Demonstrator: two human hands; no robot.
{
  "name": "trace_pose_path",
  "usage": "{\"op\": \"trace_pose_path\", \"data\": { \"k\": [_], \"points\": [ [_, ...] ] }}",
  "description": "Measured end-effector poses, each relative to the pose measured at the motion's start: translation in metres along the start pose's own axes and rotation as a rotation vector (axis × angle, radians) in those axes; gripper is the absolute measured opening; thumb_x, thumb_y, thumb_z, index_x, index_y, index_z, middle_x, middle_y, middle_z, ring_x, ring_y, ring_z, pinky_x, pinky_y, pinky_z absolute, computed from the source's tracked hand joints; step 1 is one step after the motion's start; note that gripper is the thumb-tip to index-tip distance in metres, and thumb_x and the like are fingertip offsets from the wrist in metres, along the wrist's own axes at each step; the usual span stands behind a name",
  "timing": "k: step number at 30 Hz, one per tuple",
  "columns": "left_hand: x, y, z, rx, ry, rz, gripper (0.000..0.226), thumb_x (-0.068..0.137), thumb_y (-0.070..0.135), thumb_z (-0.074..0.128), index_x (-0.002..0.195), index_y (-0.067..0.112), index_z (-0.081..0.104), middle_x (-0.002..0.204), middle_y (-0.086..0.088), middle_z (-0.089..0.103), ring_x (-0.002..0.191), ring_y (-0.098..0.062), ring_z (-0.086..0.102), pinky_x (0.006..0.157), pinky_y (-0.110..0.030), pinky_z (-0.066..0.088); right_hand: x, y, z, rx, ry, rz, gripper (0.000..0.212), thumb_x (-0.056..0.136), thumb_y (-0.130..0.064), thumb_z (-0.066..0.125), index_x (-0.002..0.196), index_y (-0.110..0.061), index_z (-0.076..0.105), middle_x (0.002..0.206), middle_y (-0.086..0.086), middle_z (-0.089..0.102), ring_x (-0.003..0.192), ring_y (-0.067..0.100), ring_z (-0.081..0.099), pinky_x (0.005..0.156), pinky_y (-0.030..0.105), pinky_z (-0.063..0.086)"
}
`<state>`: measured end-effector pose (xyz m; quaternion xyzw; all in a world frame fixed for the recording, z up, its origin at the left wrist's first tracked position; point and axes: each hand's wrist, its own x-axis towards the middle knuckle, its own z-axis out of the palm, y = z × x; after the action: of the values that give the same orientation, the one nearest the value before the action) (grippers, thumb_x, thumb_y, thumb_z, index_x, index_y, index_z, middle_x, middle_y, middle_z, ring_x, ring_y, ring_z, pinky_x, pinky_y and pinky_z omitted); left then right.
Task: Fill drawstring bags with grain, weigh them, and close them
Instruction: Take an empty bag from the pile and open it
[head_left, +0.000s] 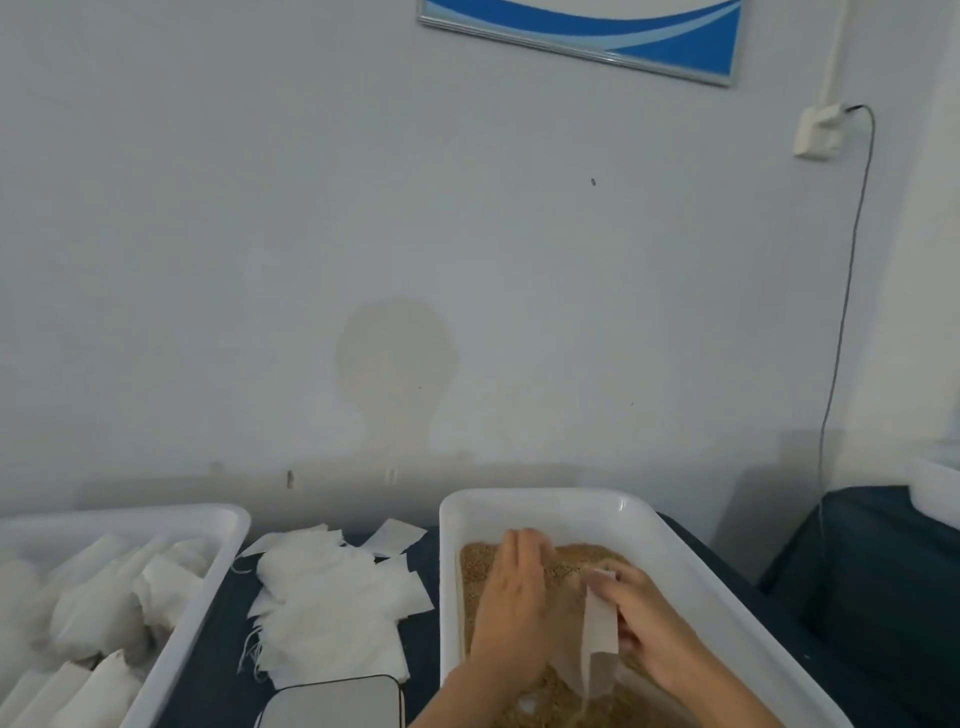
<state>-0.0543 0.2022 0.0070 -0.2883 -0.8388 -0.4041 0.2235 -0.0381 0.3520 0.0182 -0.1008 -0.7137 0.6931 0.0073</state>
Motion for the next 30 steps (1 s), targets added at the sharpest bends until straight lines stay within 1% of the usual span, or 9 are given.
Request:
{"op": "trace_pose_path", "data": {
  "k": [4,6,10,12,15,20,25,27,30],
  "points": [
    [-0.006,0.004,0.005,-0.181,-0.319,-0.038,0.031,0.091,0.041,0.050,0.093,0.020,0.027,0.090,0.004,0.037,0.071,-0.010,0.040,0.063,-0.019,0.034,-0.002,0.002,0.009,0.049,-0.091,0.048,0.016,0.090,-0.011,0.060,0.075,-0.006,0.058,0.057,0.005,0.058,0.050,0.015,0.055,0.044,0.024,0.040],
    [-0.008,0.003,0.005,-0.222,-0.366,-0.045,0.029,0.091,0.035,0.051,0.091,0.018,0.028,0.087,0.002,0.042,0.073,-0.011,0.041,0.064,-0.022,0.034,-0.003,0.002,0.009,0.140,-0.129,0.101,0.021,0.089,-0.002,0.057,0.068,-0.005,0.060,0.060,0.011,0.062,0.051,0.020,0.059,0.044,0.026,0.044],
    [-0.007,0.000,0.005,-0.293,-0.321,-0.126,0.019,0.087,0.021,0.053,0.080,0.020,0.035,0.078,0.005,0.045,0.069,-0.009,0.041,0.065,-0.025,0.035,-0.009,-0.002,0.009,0.232,-0.239,0.105,0.019,0.090,-0.018,0.056,0.084,0.000,0.061,0.074,0.015,0.060,0.066,0.025,0.056,0.060,0.033,0.042],
    [-0.006,-0.003,0.005,-0.342,-0.306,-0.194,0.018,0.082,0.014,0.054,0.073,0.021,0.040,0.076,0.003,0.050,0.070,-0.011,0.046,0.068,-0.031,0.042,-0.011,-0.004,0.009,0.287,-0.290,0.112,0.026,0.087,-0.025,0.057,0.082,-0.001,0.062,0.074,0.015,0.057,0.064,0.024,0.052,0.058,0.033,0.044],
    [-0.005,-0.006,0.005,-0.411,-0.281,-0.271,0.018,0.083,0.011,0.056,0.070,0.022,0.047,0.075,-0.002,0.056,0.071,-0.014,0.052,0.077,-0.039,0.049,-0.011,-0.004,0.006,0.320,-0.339,0.099,0.026,0.086,-0.024,0.059,0.088,0.003,0.061,0.079,0.018,0.058,0.066,0.026,0.054,0.057,0.033,0.050],
    [-0.007,-0.006,0.006,-0.408,-0.229,-0.238,0.021,0.083,0.031,0.064,0.072,0.020,0.050,0.071,0.005,0.056,0.067,-0.011,0.052,0.067,-0.027,0.045,-0.010,-0.002,0.004,0.306,-0.341,0.062,0.025,0.086,-0.019,0.064,0.094,0.004,0.058,0.080,0.019,0.056,0.067,0.027,0.055,0.059,0.033,0.048],
    [-0.004,-0.008,0.006,-0.484,-0.224,-0.263,0.023,0.091,0.019,0.056,0.086,-0.004,0.056,0.078,-0.008,0.054,0.072,-0.015,0.049,0.072,-0.044,0.048,-0.008,0.000,0.004,0.299,-0.288,0.071,0.012,0.077,-0.009,0.065,0.080,0.002,0.060,0.070,0.015,0.059,0.057,0.021,0.053,0.053,0.029,0.052],
    [-0.004,-0.007,0.005,-0.529,-0.246,-0.267,0.023,0.095,0.020,0.053,0.089,-0.002,0.057,0.080,-0.008,0.057,0.074,-0.015,0.050,0.069,-0.039,0.044,-0.009,-0.001,0.004,0.294,-0.292,0.058,0.012,0.079,-0.008,0.064,0.081,0.003,0.061,0.071,0.015,0.060,0.059,0.021,0.054,0.055,0.030,0.054],
    [-0.004,-0.007,0.003,-0.539,-0.259,-0.262,0.024,0.098,0.021,0.047,0.079,0.013,0.058,0.073,0.006,0.059,0.069,-0.008,0.052,0.067,-0.026,0.041,-0.010,-0.002,0.004,0.297,-0.305,0.050,0.018,0.083,-0.010,0.062,0.092,0.006,0.061,0.077,0.018,0.058,0.063,0.023,0.052,0.060,0.032,0.054]
  ]
}}
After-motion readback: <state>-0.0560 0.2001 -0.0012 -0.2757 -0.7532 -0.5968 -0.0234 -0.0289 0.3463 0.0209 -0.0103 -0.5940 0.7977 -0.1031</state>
